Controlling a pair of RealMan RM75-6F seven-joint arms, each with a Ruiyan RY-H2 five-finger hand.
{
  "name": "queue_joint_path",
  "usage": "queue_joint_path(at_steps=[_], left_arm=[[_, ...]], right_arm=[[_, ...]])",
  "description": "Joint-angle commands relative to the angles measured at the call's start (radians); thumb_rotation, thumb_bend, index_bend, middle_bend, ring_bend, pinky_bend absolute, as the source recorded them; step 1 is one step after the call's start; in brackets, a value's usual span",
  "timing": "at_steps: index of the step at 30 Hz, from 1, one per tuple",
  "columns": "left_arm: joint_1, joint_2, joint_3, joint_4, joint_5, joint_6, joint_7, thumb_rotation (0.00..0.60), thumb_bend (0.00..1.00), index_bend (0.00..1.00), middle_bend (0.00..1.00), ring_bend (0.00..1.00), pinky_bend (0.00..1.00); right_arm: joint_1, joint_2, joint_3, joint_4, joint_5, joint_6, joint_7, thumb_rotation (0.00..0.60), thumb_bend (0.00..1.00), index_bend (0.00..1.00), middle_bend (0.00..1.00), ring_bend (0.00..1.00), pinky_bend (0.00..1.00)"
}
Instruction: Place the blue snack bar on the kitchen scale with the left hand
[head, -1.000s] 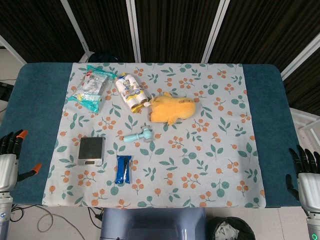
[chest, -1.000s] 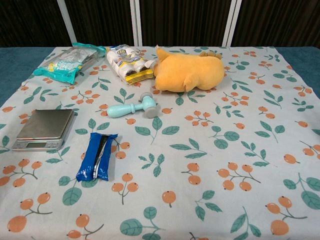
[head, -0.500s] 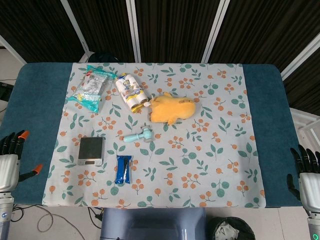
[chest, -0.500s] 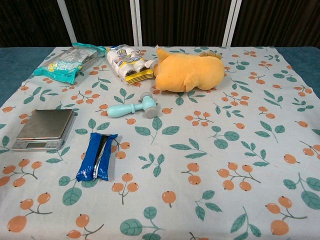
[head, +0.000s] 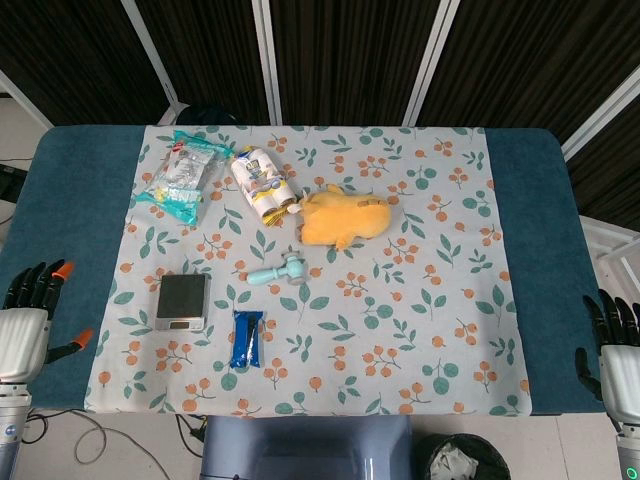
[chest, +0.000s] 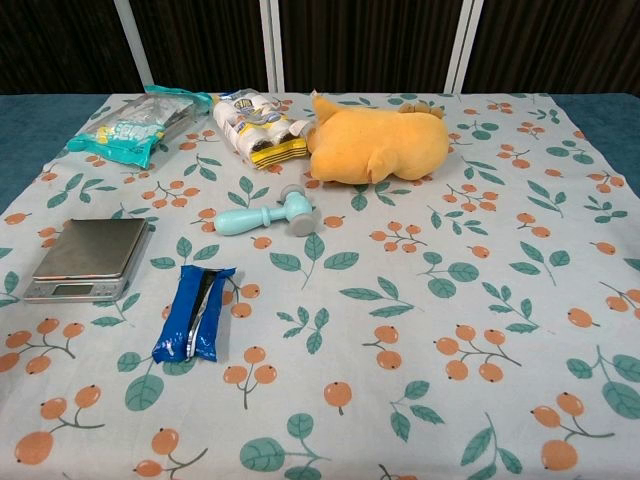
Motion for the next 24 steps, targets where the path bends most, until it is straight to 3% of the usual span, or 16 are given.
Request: queue_joint_path(at_steps=[1, 7, 14, 17, 24], left_arm=[[-0.003, -0.003, 0.005, 0.001, 0.007, -0.006, 0.004, 0.600, 0.14, 0.08, 0.06, 0.02, 0.08], [-0.067, 0.012, 0.021, -0.014, 0.069, -0.090, 0.082, 0.600, 0.14, 0.08, 0.07, 0.02, 0.08], [-0.310, 0.090, 0.011, 0.020, 0.254, -0.369, 0.112, 0.600, 0.14, 0.11, 0.09, 0.02, 0.09], [-0.399, 0.084, 0.014, 0.038, 0.305, -0.471, 0.096, 0.600, 0.14, 0.15, 0.13, 0.04, 0.12], [-0.506, 0.027, 0.040, 0.062, 0.384, -0.565, 0.029, 0.600, 0.14, 0.15, 0.14, 0.05, 0.14]], right_arm=[[-0.001, 0.002, 0.000, -0.003, 0.001, 0.002, 0.003, 0.600, 0.58, 0.06, 0.03, 0.01, 0.00], [-0.003, 0.006, 0.001, -0.004, 0.013, -0.005, 0.005, 0.600, 0.58, 0.06, 0.03, 0.01, 0.00], [-0.001, -0.005, 0.002, 0.005, 0.019, -0.009, -0.021, 0.600, 0.58, 0.06, 0.03, 0.01, 0.00], [0.001, -0.014, 0.002, 0.010, 0.023, -0.011, -0.041, 0.600, 0.58, 0.06, 0.03, 0.01, 0.00], [0.003, -0.028, -0.001, 0.015, 0.024, -0.015, -0.065, 0.600, 0.58, 0.06, 0.03, 0.01, 0.00]])
